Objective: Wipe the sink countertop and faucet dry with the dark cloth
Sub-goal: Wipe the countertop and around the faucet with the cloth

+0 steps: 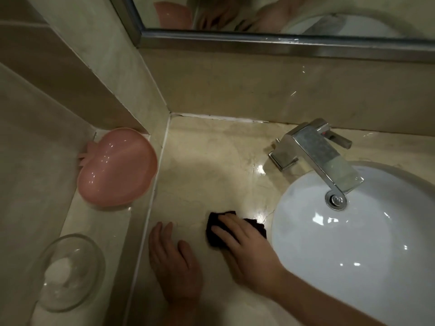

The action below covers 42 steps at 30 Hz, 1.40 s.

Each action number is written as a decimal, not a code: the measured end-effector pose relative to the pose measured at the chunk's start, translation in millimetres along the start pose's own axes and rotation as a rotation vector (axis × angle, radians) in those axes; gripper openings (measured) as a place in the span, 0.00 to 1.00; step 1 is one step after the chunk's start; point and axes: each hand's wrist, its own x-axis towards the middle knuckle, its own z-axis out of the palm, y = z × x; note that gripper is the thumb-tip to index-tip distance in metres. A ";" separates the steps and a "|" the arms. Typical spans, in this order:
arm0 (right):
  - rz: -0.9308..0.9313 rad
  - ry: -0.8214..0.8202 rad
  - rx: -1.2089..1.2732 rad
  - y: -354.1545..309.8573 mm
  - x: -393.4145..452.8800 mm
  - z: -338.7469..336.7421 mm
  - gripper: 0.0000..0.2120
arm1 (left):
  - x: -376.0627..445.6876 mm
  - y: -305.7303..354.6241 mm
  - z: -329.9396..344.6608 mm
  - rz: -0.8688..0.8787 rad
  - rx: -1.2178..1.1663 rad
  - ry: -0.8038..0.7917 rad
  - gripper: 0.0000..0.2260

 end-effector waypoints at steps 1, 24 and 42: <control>-0.047 -0.021 0.001 11.8 6.8 -6.2 0.19 | -0.6 0.6 -0.8 0.005 0.001 0.004 0.20; -0.199 -0.113 -0.047 -0.4 -12.1 16.5 0.20 | -0.3 5.6 -2.7 -0.031 -0.031 -0.018 0.20; 0.187 0.181 -0.108 -15.7 145.9 42.7 0.23 | -105.7 -52.5 -50.7 0.008 -0.127 0.047 0.21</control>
